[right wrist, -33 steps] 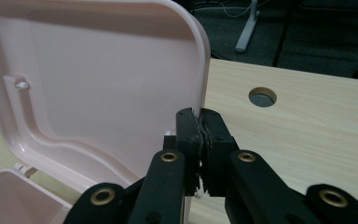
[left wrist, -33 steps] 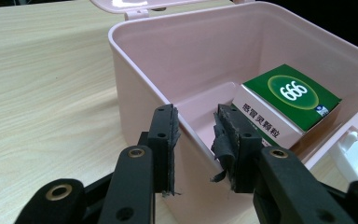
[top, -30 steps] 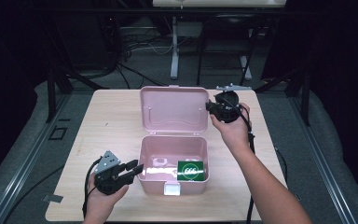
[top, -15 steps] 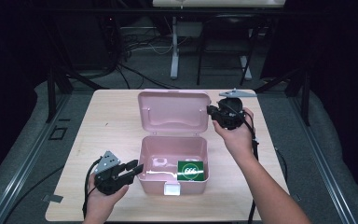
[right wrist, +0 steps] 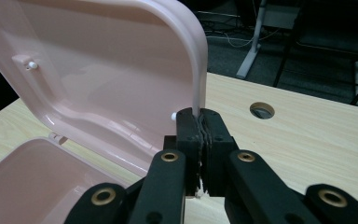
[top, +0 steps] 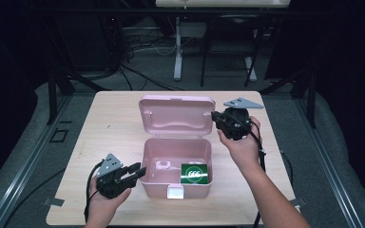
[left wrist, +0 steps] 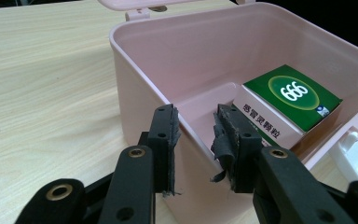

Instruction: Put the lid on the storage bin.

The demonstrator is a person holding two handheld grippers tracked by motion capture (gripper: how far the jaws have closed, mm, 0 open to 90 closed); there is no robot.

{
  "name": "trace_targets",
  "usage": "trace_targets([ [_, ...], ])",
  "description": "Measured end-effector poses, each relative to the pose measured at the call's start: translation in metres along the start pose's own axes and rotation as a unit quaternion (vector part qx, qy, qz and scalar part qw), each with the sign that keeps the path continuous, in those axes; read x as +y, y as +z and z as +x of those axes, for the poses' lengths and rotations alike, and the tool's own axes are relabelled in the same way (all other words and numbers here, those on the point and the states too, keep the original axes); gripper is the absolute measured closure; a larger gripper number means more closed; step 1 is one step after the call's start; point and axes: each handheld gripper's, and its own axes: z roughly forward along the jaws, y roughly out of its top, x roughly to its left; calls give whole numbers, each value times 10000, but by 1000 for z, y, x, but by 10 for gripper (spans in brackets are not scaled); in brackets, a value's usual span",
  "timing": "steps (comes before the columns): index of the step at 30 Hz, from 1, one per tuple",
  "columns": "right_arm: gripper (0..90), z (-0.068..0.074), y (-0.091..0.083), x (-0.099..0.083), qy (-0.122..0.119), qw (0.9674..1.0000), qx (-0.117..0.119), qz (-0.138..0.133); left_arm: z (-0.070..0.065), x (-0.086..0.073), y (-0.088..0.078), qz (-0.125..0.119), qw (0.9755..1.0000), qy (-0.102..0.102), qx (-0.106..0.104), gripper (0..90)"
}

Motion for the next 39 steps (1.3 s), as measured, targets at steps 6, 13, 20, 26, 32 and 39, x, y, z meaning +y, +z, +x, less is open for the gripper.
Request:
trace_targets([
  [6,873,5,-5,-5,-116,9999,-81,-88,0,0,0,7,10000,4,2,683],
  [13,867,7,-14,-15,19,9998,-6,-216,0,0,-1,8,10000,5,2,685],
  [20,861,9,-19,-23,129,9993,45,-340,0,0,-1,9,10000,-2,3,685],
  [26,860,11,-25,-31,201,9989,91,-416,0,0,-1,7,10000,-7,14,686],
  [32,860,12,-28,-36,241,9985,155,-471,2,3,-3,-12,10000,-3,14,706],
  [39,861,15,-30,-39,144,9986,86,-510,5,14,-9,-152,9999,-4,81,684],
])
